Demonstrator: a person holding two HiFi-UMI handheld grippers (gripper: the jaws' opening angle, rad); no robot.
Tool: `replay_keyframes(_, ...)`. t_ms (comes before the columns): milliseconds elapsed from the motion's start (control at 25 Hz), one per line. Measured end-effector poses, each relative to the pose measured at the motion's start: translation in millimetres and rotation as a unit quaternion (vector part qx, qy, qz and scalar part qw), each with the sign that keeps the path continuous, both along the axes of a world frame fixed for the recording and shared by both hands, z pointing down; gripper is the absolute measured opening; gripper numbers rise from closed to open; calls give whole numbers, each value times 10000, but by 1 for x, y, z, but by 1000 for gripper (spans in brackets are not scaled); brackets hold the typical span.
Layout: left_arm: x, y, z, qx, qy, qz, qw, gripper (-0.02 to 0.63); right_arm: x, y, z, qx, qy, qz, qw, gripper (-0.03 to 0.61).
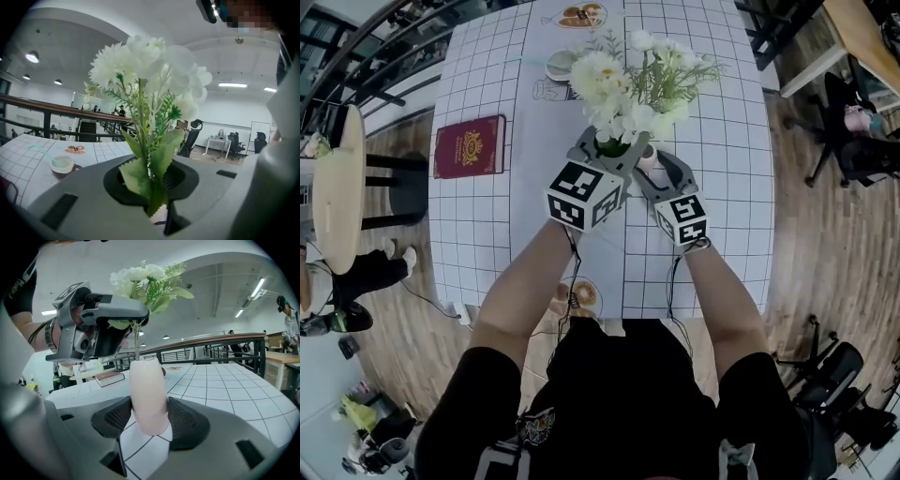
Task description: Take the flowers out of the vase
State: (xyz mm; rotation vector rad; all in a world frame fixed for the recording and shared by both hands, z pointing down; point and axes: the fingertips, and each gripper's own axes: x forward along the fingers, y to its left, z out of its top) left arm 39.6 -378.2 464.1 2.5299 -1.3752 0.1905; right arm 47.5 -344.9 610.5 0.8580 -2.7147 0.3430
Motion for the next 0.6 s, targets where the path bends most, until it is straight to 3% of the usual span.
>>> replay_keyframes(600,-31,20,-55,463,316,-295,9980,73,0,-1,1,-56,75,-24,10000,255)
